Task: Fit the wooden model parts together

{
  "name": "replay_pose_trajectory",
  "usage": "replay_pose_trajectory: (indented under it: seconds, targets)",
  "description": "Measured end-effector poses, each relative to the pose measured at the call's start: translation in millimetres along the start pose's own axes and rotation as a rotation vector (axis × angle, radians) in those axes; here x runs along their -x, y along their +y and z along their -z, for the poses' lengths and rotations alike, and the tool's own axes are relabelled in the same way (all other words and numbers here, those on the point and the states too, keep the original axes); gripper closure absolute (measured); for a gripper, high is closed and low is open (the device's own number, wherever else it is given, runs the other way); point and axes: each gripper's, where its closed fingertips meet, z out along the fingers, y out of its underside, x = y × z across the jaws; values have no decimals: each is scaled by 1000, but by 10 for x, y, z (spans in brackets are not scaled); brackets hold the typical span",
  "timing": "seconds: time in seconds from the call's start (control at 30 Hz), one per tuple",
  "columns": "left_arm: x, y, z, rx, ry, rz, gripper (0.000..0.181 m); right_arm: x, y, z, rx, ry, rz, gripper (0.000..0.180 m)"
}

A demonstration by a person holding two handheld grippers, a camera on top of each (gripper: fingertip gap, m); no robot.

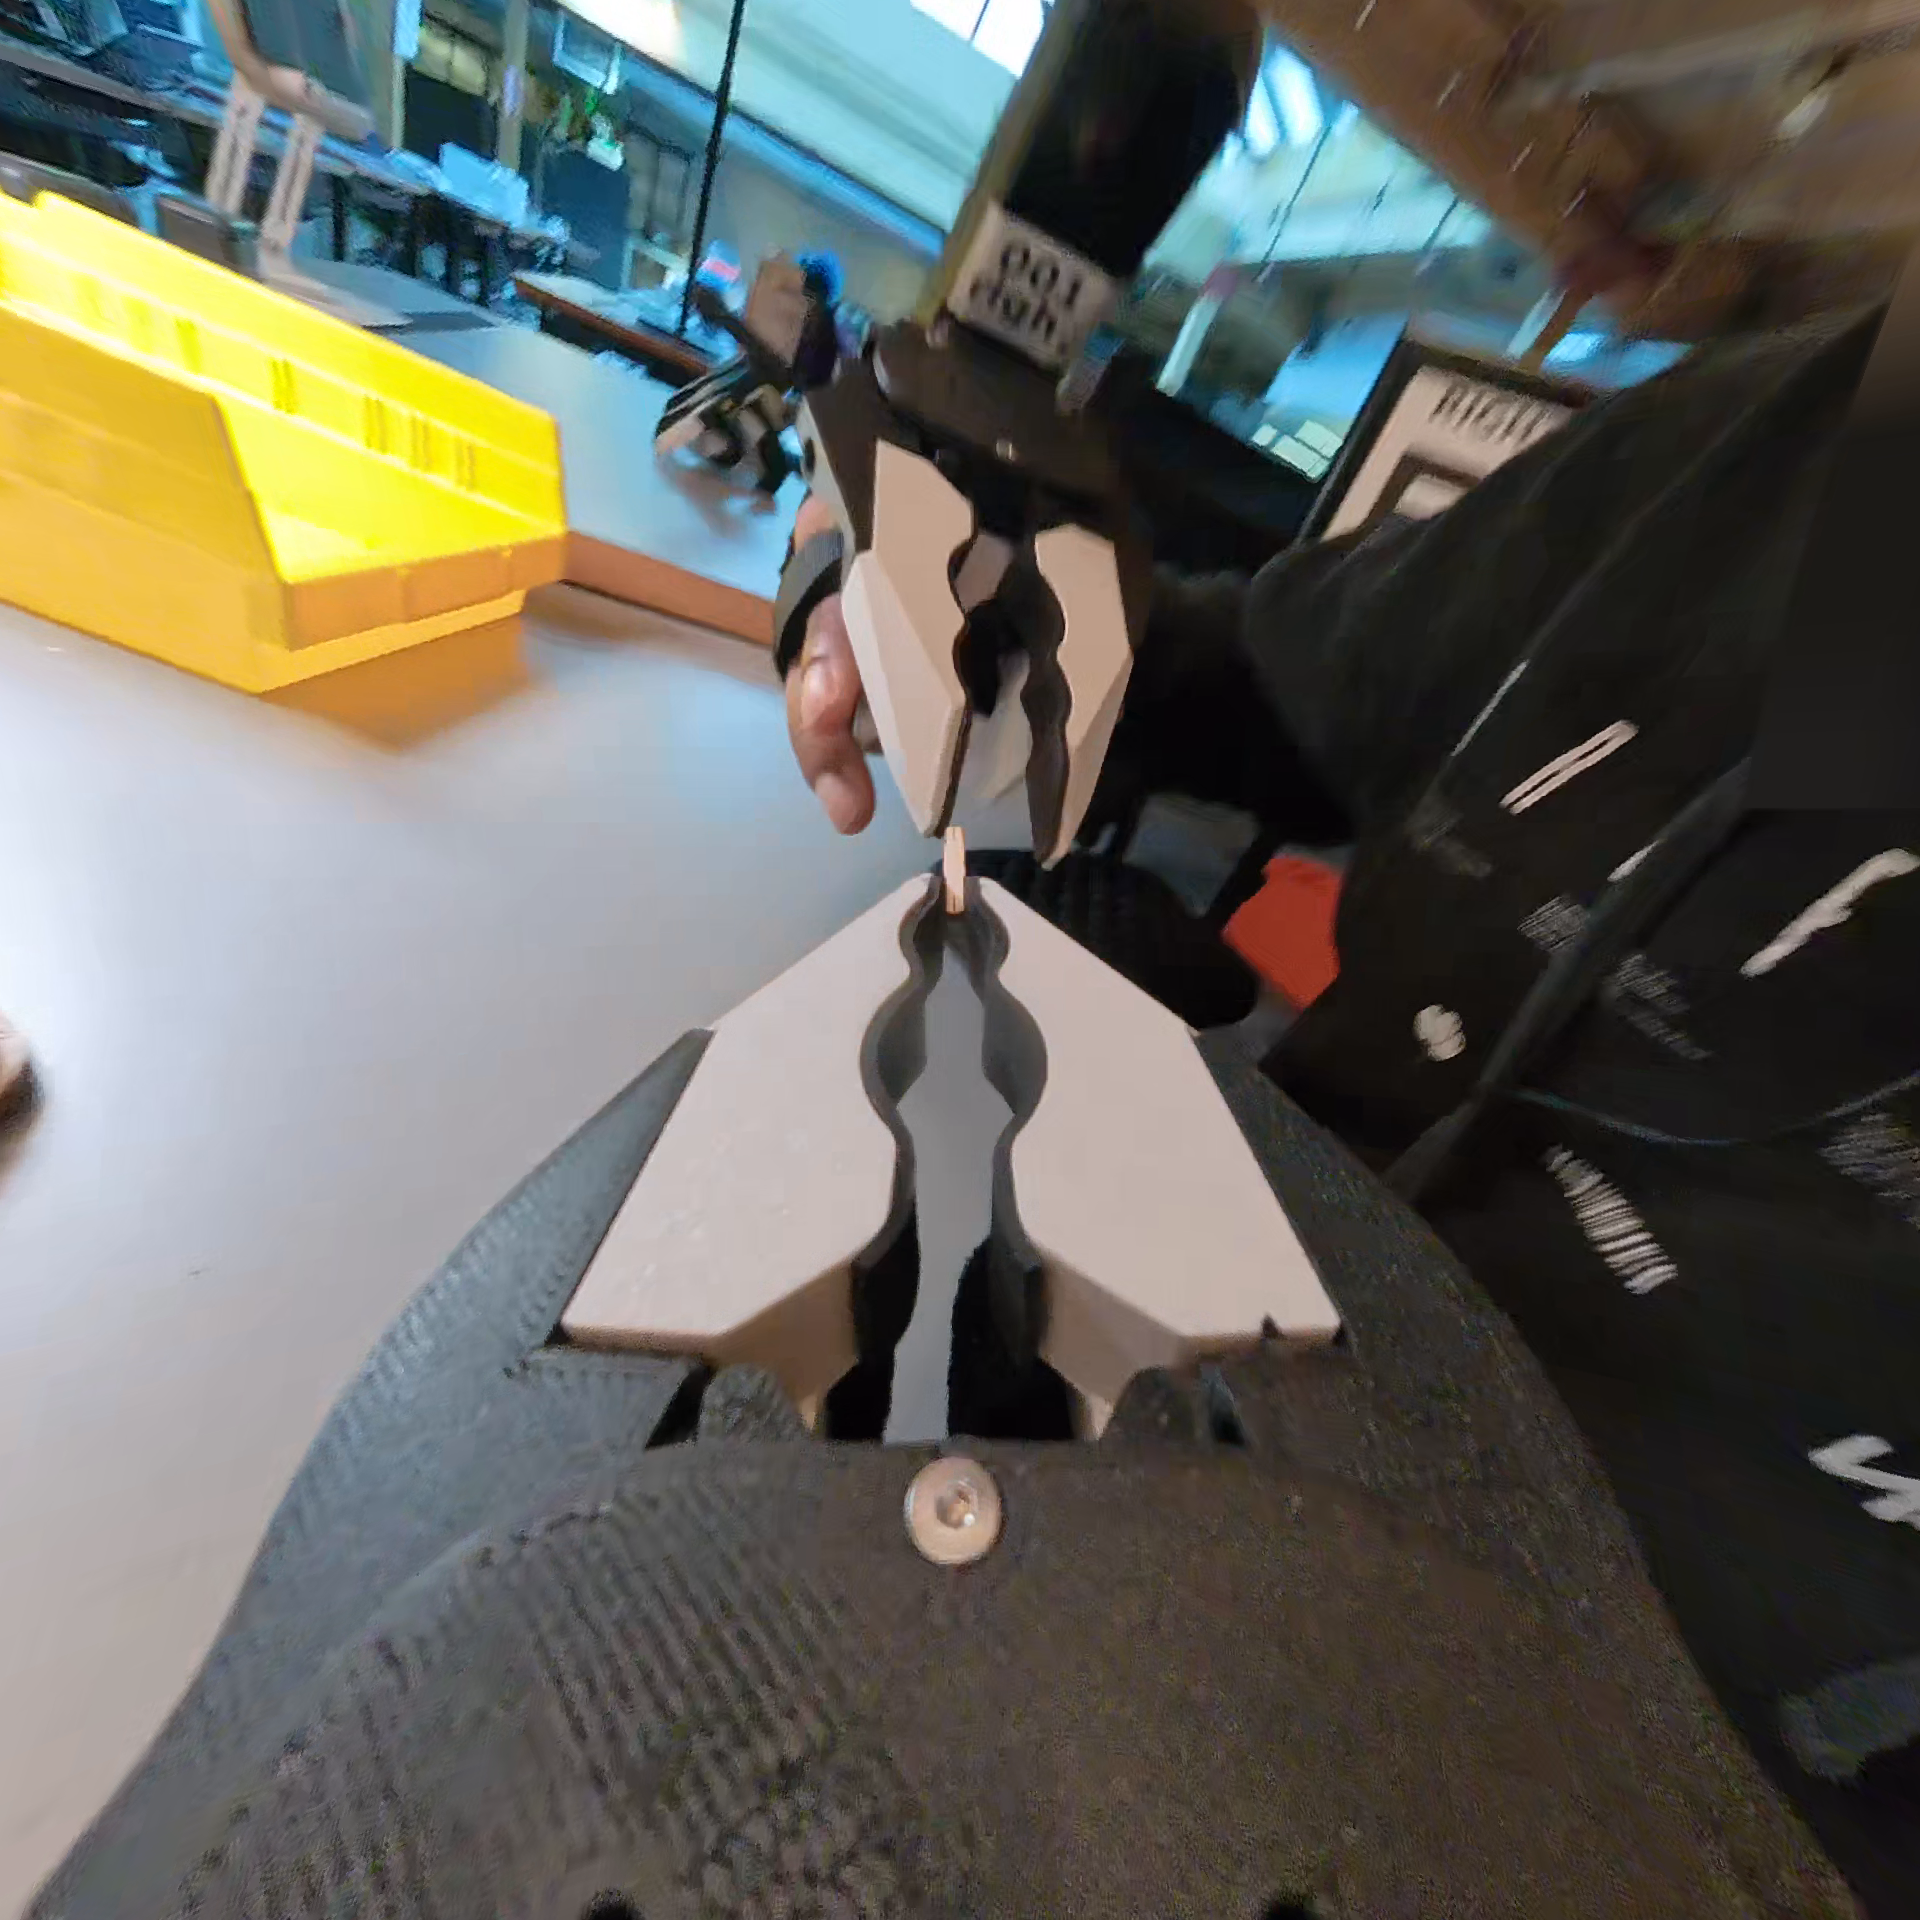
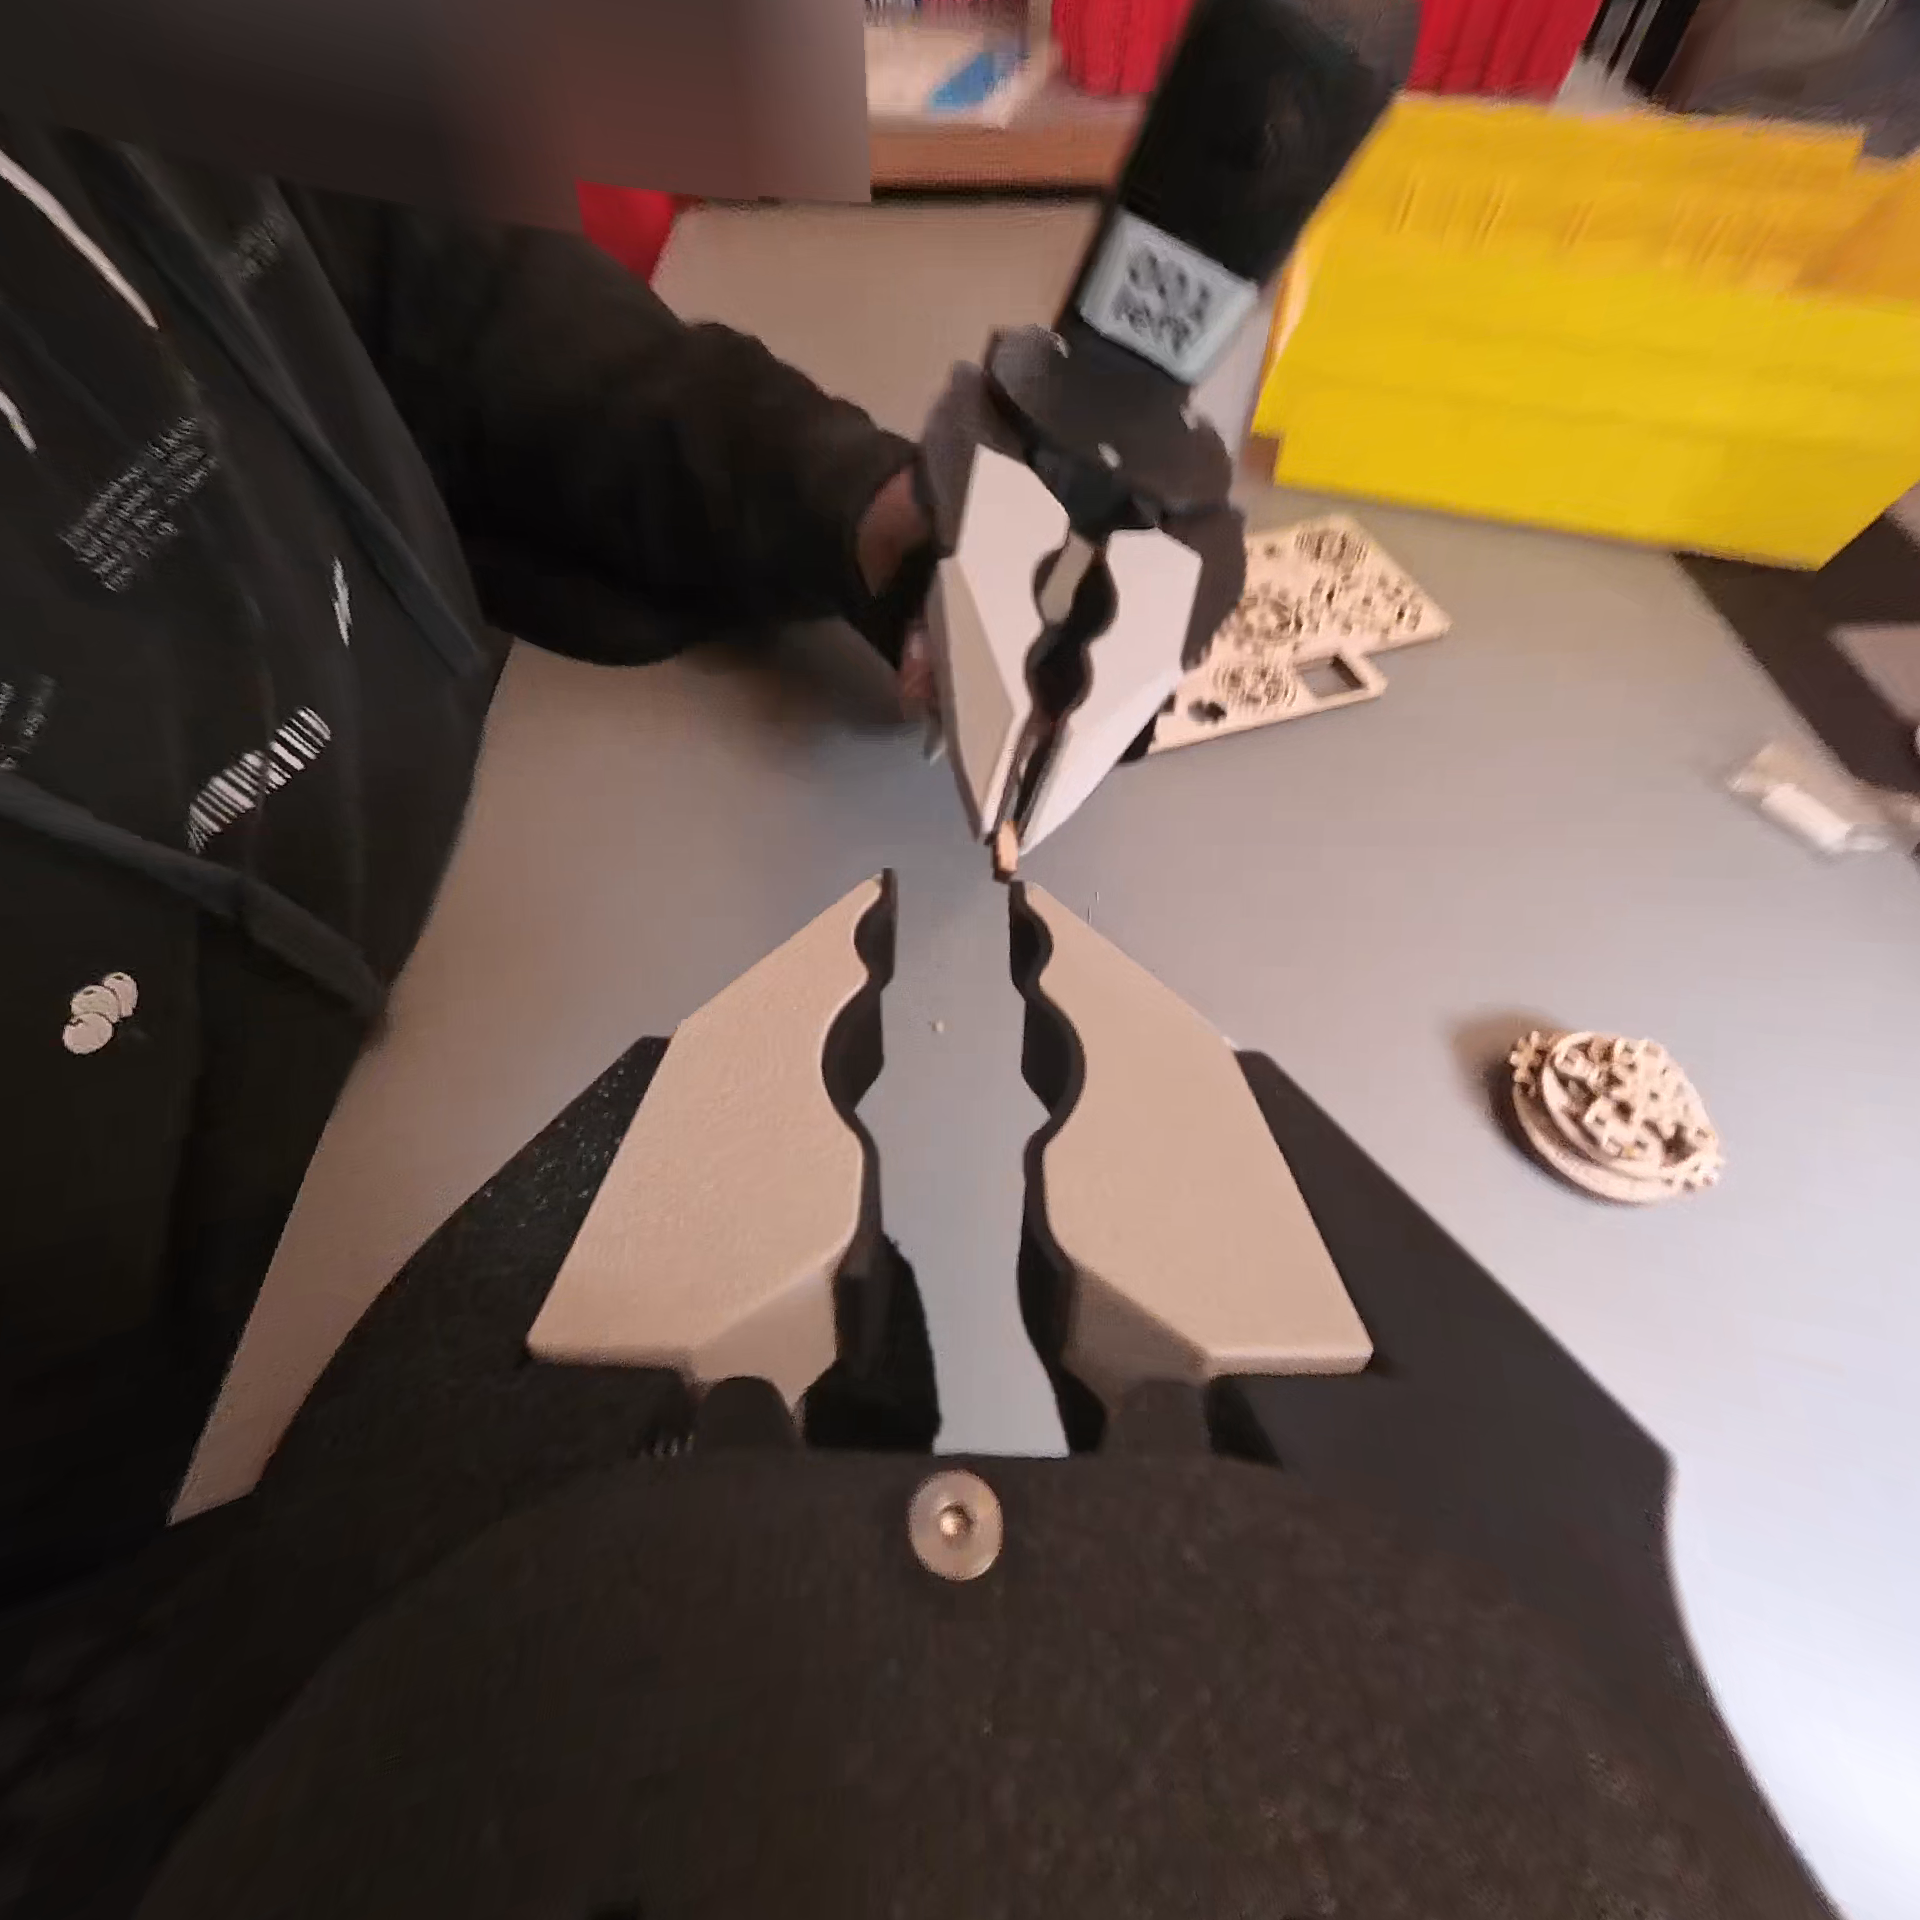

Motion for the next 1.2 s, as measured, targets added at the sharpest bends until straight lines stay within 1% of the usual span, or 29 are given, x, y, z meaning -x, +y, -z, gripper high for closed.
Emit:
replay_pose_trajectory:
  seconds: [0.03, 0.13, 0.2, 0.3, 0.33, 0.63, 0.87, 1.0, 1.13, 1.2]
  targets:
    - [-23, -28, 12, -23, 32, 36, 180, 11, -25, 8, -16, 21, 37, 158]
    - [-63, -63, 7, -61, 78, 69, 180, -9, -23, -6, 15, 88, 112, 155]
    - [-97, -84, -6, -76, 102, 78, 180, -24, -62, -9, 9, 100, 110, 159]
    - [-99, -86, -5, -79, 103, 75, 180, -37, -106, -6, 5, 97, 114, 172]
    - [-99, -86, -2, -81, 101, 69, 180, -40, -121, -8, 3, 95, 115, 173]
    - [-68, -123, 29, -94, 45, -15, 180, -100, -173, -33, -1, 70, 4, 178]
    - [5, -136, 33, -79, -60, -138, 179, -175, -172, -31, -20, 51, -143, 179]
    - [93, -86, 29, -47, -102, -126, 179, -233, -108, -49, 11, 52, -187, 179]
    - [295, 109, 40, 76, -177, -100, 152, -319, -37, -42, 83, 83, -160, 179]
    - [413, 224, 61, 154, -221, -105, 144, -356, 8, -25, 123, 87, -154, 179]
